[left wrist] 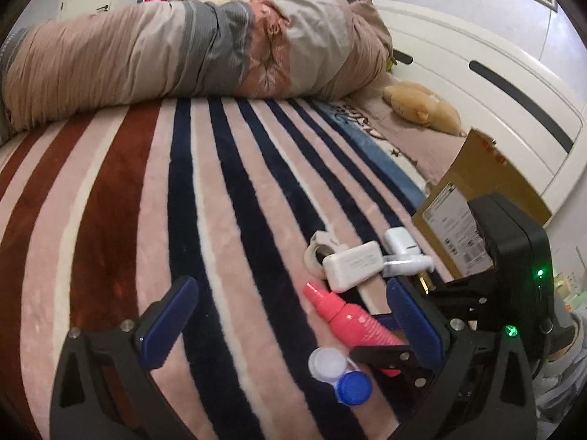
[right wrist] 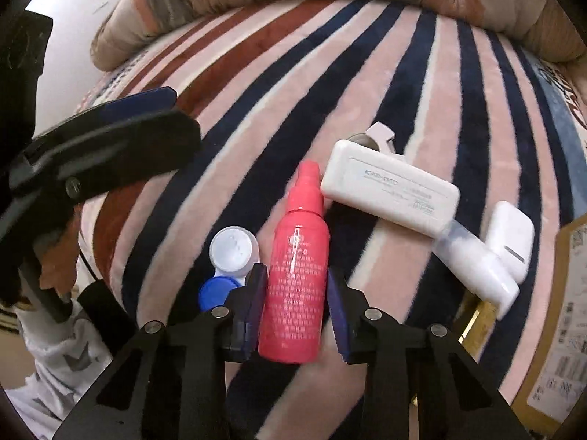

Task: Organize rigid objects
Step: 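Grasp the pink spray bottle with the right gripper, then lower the pink spray bottle into the box and open the right gripper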

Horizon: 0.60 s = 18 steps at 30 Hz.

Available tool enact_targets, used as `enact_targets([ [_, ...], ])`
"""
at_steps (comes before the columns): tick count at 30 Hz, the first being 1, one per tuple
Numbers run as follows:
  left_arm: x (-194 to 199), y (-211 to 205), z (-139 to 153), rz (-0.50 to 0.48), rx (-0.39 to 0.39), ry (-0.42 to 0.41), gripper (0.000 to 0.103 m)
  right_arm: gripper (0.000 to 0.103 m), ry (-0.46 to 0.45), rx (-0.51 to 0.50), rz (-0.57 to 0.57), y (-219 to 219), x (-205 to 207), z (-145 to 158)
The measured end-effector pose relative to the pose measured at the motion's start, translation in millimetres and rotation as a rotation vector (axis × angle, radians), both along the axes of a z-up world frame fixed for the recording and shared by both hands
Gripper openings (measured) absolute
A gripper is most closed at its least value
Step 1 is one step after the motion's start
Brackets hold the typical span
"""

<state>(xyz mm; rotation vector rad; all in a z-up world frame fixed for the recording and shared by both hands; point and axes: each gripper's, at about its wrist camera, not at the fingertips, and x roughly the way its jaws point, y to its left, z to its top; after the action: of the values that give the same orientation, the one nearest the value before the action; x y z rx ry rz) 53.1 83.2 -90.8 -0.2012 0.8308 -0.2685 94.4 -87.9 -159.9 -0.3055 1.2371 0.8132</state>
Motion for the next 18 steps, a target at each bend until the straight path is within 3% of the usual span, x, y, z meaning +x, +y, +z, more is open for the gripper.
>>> enact_targets([
  [6,6.7,3.3,-11.7,-0.016,-0.047,0.047,0.102,0.027,-0.075,-0.027,0.029,7.2,-4.0,-3.4],
  [10,4.5,-1.0,-5.5,-0.075,-0.17,0.047,0.101,0.027,-0.141,0.033,0.028,-0.8,-14.5,16.2],
  [12,2.6,-9.2,5.4,-0.107,-0.199,0.027,0.097,0.027,-0.174,0.096,0.035,-10.9,-22.9,34.4],
  [18,0.8,-44.2,53.5,-0.196,-0.256,-0.024,0.067,0.027,-0.31,0.277,0.065,-47.4,-44.4,100.2],
])
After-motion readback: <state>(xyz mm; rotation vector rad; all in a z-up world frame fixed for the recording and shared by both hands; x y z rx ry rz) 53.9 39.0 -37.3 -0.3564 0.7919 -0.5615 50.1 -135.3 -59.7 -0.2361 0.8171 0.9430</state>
